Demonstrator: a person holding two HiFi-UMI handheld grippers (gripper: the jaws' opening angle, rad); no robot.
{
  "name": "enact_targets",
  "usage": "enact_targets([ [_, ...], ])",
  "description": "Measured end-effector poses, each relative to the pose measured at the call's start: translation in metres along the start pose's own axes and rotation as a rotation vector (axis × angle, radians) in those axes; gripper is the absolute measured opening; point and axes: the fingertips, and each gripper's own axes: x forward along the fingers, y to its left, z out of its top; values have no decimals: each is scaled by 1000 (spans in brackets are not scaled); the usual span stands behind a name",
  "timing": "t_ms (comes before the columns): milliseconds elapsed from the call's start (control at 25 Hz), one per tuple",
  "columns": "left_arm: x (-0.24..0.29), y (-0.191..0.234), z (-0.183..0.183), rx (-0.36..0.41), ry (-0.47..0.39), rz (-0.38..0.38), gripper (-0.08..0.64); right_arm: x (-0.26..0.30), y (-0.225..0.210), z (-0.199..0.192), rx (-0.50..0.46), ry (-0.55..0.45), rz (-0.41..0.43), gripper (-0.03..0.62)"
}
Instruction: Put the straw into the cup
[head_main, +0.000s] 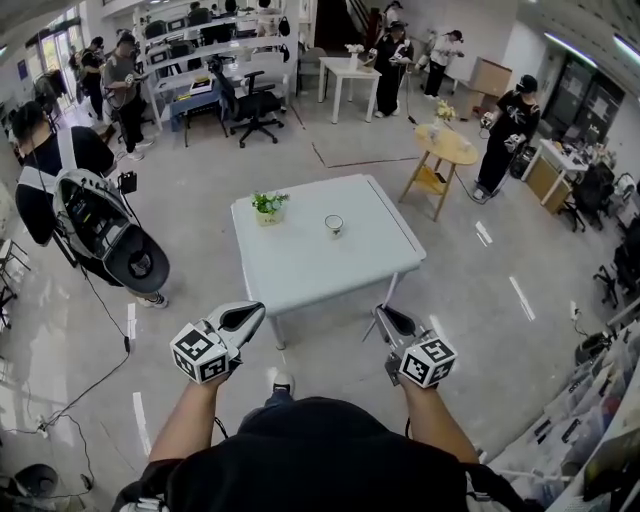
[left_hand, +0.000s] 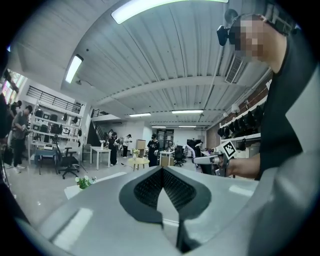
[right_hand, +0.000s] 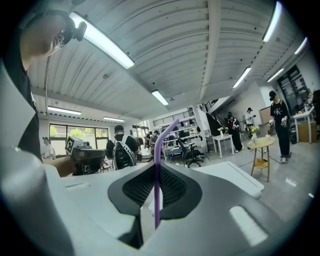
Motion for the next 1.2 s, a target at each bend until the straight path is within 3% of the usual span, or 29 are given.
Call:
enact_targets([
  [360,1,46,0,-18,17,1,0,44,-10,14,2,13,-8,49],
  [600,11,69,-11,-28,31,-22,0,66,-18,3,19,30,-26,49],
  [1200,72,126,-19,-42,69,-95,0,106,-65,8,52,23,-100,49],
])
